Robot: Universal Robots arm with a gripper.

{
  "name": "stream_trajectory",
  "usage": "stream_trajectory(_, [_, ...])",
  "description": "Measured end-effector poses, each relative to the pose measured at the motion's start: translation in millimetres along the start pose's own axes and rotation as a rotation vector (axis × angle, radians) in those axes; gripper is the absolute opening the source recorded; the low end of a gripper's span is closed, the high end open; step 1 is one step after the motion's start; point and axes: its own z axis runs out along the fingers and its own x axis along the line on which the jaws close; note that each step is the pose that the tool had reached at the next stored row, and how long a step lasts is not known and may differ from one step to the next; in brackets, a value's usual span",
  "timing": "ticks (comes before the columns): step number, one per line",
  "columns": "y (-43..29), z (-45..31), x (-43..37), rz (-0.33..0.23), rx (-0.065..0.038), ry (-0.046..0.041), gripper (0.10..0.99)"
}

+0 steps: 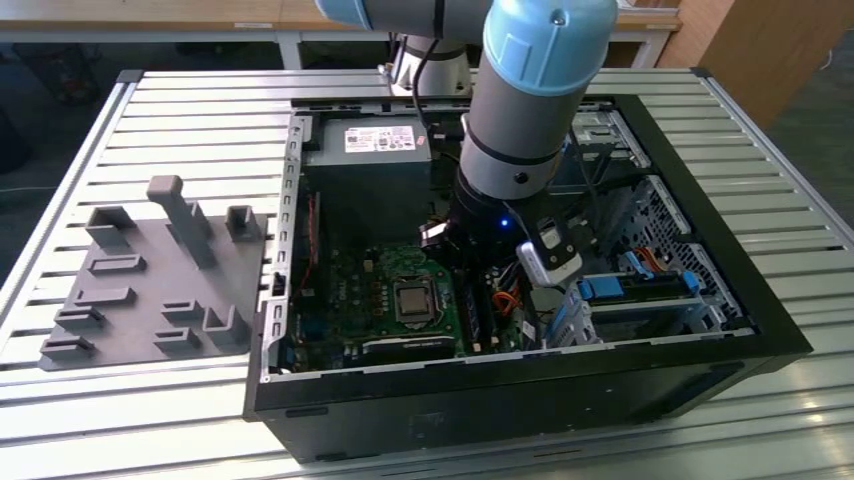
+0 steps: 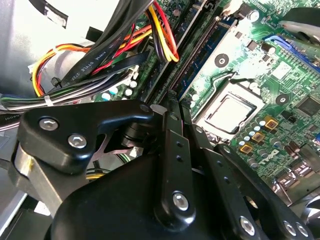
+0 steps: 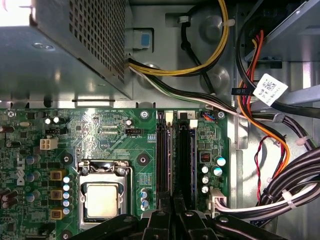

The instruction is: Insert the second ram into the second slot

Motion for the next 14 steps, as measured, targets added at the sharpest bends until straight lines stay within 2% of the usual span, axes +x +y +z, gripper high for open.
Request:
stream_trajectory(6, [0.0,0.0,0.0,0.000,0.000,0.0000,0.141])
stream_trajectory(7, [0.0,0.1,0.0,0.000,0.000,-0.0001,0.204])
stream_trajectory(10, [0.0,-0.3,0.0,0.000,0.000,-0.0001,0.204])
stream_trajectory(14, [0.2,-5.5,0.2,0.000,0.001,0.0001,0.204])
